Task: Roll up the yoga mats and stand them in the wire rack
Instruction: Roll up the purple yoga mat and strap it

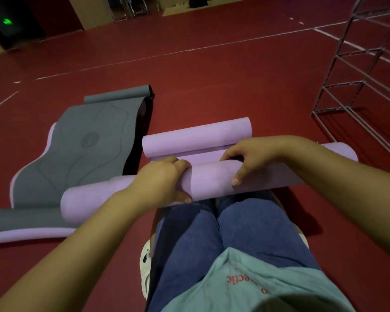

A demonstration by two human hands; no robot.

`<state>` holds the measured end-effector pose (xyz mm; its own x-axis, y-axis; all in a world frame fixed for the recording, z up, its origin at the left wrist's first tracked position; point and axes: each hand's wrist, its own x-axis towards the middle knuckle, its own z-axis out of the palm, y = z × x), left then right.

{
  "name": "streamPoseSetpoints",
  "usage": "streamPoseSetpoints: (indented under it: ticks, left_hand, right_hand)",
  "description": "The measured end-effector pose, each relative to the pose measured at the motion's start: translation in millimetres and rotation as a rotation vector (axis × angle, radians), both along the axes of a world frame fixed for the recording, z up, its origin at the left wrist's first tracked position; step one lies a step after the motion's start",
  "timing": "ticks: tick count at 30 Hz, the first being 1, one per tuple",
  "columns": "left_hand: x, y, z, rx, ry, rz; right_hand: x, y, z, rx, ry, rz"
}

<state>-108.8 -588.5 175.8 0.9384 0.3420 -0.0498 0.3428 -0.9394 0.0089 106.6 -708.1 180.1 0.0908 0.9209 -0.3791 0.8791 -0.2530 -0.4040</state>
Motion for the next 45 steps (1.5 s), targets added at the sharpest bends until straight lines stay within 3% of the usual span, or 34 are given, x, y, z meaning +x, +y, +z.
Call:
streamPoseSetpoints:
  ticks: [4,9,12,21,26,33,41,45]
  left_hand:
    - [12.4,14.3,7.8,-0.111,0.047,0.005]
    - [22.8,35.0,15.2,-0.333,0.107,0.041]
    - [33.0,43.9,17.8,-0.429,0.145,0.044]
    - [34.5,47.3,18.3,-0.328,0.251,-0.010]
    - [35.5,33.8,4.1,-0.065,0.218,-0.042]
    - [17.5,19.1,29.0,-0.032,0.142,-0.096]
    - [-36.5,-23.7,47.1,-0.183,0.228,-0.167]
    - [-44.1,-27.5,23.2,-0.341,0.349,-0.129]
  right_hand:
    - [1.1,-2.3,6.0,-0.044,0.008,-0.048]
    - [-8.6,-17.8,2.7,0.221,-0.353,-0.085]
    - [-18.9,-23.2,-20.0,0.218,-0.439,-0.036]
    - [-24.5,-11.7,-38.9,0.245,-0.658,-0.018]
    - [-19.1,-11.1,-36.0,0.261,-0.616,-0.025]
    - [-26.7,-36.8,-13.4,0.334,-0.552,0.009]
    - [-70.2,-104.3,-7.0,0.528,-0.458,0.075]
    - [-82.6,-103.6,-10.1,0.213,-0.402,0.098]
